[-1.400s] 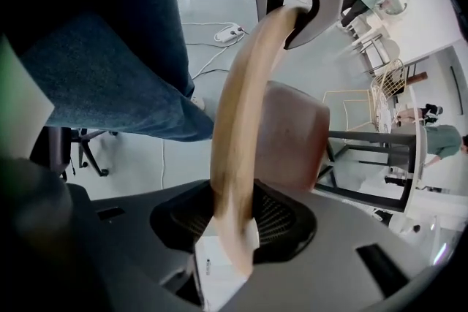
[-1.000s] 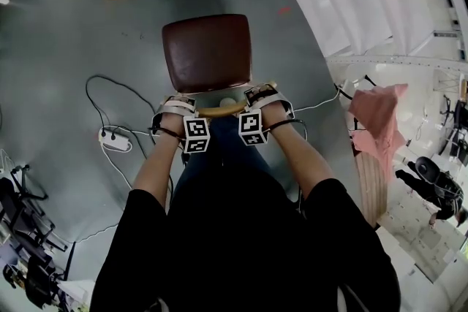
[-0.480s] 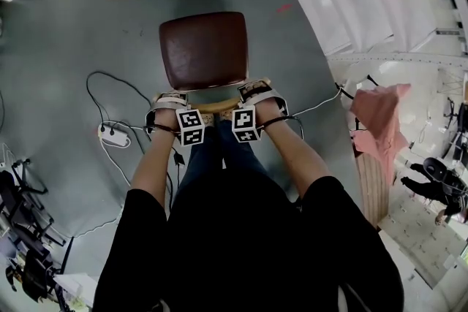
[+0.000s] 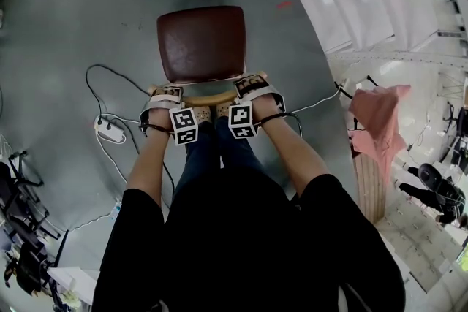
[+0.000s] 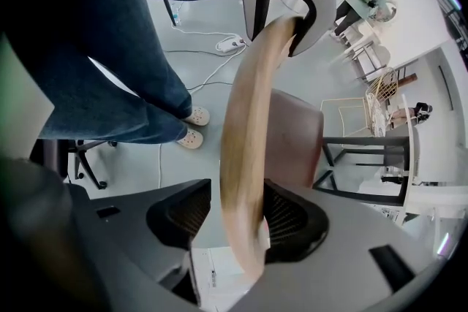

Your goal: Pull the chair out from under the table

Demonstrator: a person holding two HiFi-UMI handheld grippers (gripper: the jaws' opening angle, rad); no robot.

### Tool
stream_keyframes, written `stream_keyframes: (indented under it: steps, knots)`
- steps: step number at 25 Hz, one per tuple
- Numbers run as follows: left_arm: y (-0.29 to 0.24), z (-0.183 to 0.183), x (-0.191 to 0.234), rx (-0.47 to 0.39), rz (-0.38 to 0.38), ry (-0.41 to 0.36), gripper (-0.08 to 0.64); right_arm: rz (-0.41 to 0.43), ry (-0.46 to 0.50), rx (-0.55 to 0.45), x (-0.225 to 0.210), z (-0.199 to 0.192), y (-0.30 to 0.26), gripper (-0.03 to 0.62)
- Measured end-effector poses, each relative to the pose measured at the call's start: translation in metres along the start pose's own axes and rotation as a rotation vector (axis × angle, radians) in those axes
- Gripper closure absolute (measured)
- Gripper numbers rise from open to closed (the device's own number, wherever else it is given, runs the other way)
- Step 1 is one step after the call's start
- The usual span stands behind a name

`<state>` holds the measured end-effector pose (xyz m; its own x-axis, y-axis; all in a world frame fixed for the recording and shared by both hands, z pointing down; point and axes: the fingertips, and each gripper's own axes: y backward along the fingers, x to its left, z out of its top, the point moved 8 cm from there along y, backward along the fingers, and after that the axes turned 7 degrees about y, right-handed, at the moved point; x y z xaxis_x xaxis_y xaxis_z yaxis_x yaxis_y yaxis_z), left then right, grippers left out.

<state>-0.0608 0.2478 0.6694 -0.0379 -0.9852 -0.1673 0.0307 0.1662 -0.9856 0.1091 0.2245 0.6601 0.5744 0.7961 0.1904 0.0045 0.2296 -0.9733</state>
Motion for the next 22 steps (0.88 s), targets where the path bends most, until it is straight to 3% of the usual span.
stream_keyframes:
  steps: [10, 17, 18, 20, 22]
  knots:
    - [0.014, -0.004, -0.003, -0.028, 0.083, -0.025, 0.307, -0.09, -0.037, -0.019, 0.003, -0.008, 0.013, 0.402]
    - [0.042, -0.008, -0.007, -0.092, 0.17, -0.051, 0.393, -0.152, -0.097, -0.03, 0.003, -0.017, 0.036, 0.404]
    - [0.047, -0.009, -0.009, -0.101, 0.18, -0.051, 0.409, -0.161, -0.112, -0.037, 0.003, -0.017, 0.04, 0.419]
    - [0.058, -0.01, -0.013, -0.125, 0.209, -0.039, 0.485, -0.17, -0.163, -0.06, 0.004, -0.018, 0.05, 0.518]
    - [0.072, -0.011, -0.014, -0.15, 0.243, 0.004, 0.552, -0.177, -0.237, -0.087, 0.003, -0.021, 0.063, 0.549]
